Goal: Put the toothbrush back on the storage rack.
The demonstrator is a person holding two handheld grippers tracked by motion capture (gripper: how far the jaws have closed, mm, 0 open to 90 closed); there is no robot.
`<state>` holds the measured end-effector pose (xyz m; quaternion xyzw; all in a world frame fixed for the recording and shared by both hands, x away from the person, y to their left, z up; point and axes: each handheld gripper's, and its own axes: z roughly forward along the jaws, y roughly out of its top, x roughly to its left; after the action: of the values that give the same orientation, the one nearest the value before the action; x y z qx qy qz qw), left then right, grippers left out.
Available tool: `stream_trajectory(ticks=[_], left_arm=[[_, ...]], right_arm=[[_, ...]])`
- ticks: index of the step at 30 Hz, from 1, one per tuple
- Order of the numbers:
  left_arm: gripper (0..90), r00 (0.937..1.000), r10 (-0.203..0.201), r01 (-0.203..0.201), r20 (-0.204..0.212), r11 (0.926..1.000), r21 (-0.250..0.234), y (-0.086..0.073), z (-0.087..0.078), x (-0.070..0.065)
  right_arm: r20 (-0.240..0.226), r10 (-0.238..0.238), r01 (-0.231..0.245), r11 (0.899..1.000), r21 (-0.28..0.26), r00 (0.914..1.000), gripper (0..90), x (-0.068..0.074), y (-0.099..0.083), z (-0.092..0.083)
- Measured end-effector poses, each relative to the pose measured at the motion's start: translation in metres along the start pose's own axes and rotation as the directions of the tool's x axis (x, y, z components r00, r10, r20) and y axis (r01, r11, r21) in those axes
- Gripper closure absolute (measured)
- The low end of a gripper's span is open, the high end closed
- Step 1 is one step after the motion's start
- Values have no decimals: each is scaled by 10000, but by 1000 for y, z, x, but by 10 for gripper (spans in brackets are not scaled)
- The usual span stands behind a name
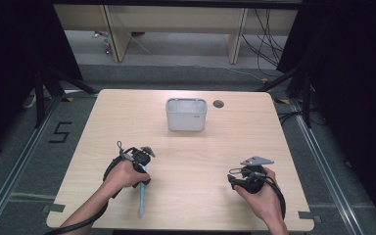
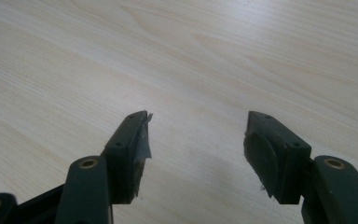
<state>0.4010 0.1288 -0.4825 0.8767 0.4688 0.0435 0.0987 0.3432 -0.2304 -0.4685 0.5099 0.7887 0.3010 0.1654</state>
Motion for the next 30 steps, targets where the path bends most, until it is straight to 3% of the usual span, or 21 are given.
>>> stream_trajectory(ticks=[4,5,12,13,16,19,30], left_arm=[[613,9985,540,-544,115,9977,415,0,-3,-1],[628,9978,660,-664,98,9970,400,0,-3,-2],[738,9897,1376,-1397,401,9886,566,-3,-4,0],[756,9837,1744,-1769,426,9823,624,-3,-5,2],[780,9785,2020,-2038,414,9779,461,-4,-4,1],[782,9666,2530,-2543,402,9666,315,-5,-4,1],[783,9508,3033,-3052,627,9520,241,-9,-7,2]], right_arm=[[-31,212,-212,9998,68,9998,409,2,0,1],[-33,-31,31,10000,49,10000,409,1,0,1],[-35,-8,8,10000,4,10000,409,0,0,0],[-53,163,-163,9999,-41,9999,409,0,0,0],[3,-11,11,10000,-56,10000,410,-1,1,-1],[-177,-101,100,9999,-61,9998,409,-2,0,1],[-139,-28,29,10000,62,9999,408,1,0,2]])
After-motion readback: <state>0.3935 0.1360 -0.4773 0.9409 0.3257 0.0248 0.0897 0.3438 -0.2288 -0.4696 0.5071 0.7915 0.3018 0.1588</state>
